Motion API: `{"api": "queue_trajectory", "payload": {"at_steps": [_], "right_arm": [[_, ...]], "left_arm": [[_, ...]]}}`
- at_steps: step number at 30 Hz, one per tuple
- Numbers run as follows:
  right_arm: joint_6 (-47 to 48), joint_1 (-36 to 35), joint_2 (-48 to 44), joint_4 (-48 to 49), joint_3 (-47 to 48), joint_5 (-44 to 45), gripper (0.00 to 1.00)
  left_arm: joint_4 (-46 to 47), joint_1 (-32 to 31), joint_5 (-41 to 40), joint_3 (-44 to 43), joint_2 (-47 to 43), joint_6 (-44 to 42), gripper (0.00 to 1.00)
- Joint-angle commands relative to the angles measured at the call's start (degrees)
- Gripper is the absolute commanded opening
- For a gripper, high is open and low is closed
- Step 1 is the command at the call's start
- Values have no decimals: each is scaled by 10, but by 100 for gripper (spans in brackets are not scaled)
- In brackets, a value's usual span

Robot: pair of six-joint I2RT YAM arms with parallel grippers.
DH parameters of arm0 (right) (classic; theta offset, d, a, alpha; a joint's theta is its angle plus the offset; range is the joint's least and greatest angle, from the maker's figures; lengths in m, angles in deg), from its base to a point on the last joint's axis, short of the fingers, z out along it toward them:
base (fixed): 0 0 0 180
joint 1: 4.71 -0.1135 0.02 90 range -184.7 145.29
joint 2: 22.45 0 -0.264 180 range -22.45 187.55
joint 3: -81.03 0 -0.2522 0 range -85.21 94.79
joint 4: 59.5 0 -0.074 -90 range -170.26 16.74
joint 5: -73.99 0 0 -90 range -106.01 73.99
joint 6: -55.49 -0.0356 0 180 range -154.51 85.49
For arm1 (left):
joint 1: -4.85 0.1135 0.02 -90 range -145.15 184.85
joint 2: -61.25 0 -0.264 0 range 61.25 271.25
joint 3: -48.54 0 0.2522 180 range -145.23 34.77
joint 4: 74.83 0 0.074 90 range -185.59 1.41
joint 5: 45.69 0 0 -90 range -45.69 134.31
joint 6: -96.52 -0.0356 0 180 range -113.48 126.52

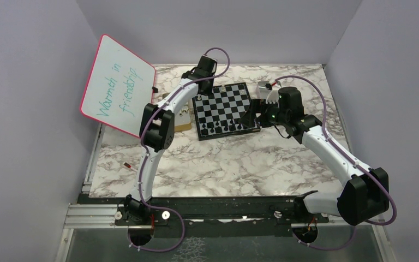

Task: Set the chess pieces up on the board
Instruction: Place the chess piece on the chessboard.

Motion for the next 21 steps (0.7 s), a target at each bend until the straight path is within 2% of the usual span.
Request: {"api": "queue_trajectory", "payload": {"at_steps": [1, 21], "right_arm": [[8, -2, -14, -3, 2, 9, 100], [11, -2, -10, -4, 4, 12, 100]], "left_arm": [[5, 0, -23, -32, 19, -12, 12], [5, 0, -38, -35, 38, -20, 12]]}}
